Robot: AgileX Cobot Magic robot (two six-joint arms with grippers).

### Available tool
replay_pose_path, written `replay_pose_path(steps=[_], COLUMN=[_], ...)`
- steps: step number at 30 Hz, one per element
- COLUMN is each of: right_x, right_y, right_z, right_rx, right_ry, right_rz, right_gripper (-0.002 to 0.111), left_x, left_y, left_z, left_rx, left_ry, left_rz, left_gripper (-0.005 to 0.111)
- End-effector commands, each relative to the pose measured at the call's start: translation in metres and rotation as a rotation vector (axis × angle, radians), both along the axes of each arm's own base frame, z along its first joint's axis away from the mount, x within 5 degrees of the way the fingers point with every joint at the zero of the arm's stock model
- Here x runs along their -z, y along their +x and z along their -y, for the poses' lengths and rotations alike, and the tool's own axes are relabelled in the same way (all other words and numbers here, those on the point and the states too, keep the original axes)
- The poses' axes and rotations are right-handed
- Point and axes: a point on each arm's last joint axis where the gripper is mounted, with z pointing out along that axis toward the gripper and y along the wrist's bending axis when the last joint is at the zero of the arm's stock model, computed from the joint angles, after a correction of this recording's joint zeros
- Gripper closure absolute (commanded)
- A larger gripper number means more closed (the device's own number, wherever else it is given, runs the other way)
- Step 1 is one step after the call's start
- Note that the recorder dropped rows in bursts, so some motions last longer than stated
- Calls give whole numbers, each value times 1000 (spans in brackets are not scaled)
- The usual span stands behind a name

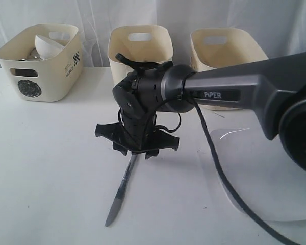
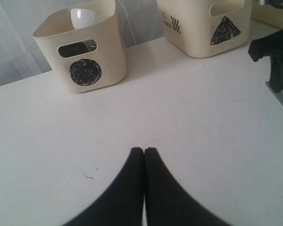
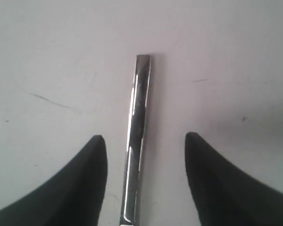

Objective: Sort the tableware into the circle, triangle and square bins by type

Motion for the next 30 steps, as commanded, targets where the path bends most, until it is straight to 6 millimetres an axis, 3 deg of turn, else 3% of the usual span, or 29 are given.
replay_pose_path(steps=[1, 13, 22, 30], right_x=[10, 15, 42, 47], right_y=[-1, -8, -17, -18], right_z=[-4, -14, -15, -14], right_rx=[8, 9, -7, -69], right_ry=[3, 23, -67, -148], right_rz=[-22, -49, -154, -178], right_gripper=[59, 67, 68, 103], left_x=[0, 1, 4, 7], left_y=[0, 0, -1, -2], left_z=[0, 0, 0, 0], left_rx=[6, 6, 4, 2], left_ry=[-8, -5, 4, 14], left_rz=[4, 2, -34, -71], left_gripper=[107, 107, 107, 107])
